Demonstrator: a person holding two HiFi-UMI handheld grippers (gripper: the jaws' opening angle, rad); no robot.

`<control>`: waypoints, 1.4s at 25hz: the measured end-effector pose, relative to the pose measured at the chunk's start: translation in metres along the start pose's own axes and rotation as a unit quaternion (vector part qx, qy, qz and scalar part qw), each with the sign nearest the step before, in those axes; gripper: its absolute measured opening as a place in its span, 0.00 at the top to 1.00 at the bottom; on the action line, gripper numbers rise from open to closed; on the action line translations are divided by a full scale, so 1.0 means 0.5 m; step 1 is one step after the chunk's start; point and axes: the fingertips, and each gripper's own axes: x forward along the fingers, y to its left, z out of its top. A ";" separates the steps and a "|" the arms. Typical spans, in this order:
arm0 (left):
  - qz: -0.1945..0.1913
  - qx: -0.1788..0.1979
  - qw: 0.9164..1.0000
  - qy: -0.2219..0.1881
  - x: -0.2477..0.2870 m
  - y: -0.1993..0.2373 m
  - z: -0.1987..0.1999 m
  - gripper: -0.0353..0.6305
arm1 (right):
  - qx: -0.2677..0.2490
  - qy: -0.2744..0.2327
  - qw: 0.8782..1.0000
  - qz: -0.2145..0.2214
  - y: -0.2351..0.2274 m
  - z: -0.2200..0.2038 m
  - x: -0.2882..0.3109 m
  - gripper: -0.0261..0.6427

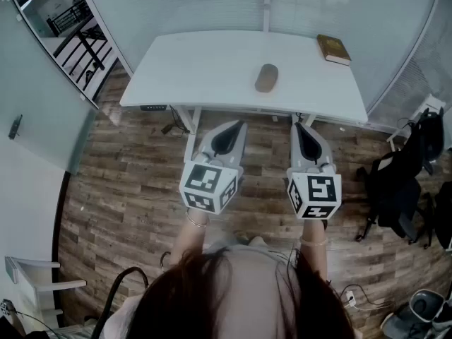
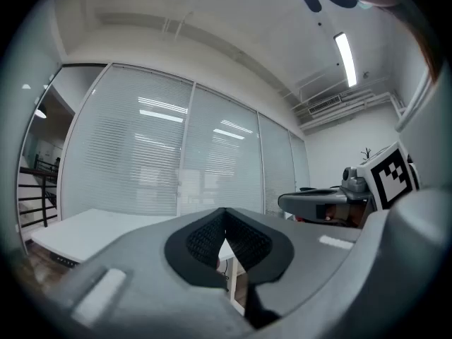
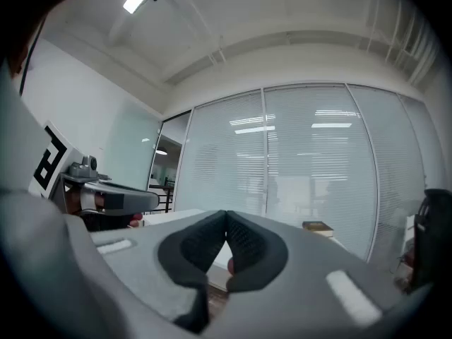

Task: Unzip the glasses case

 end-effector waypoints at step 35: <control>-0.007 -0.014 1.000 0.018 0.354 0.071 -0.056 0.94 | -0.003 0.008 1.000 0.015 -0.197 -0.067 0.256 0.96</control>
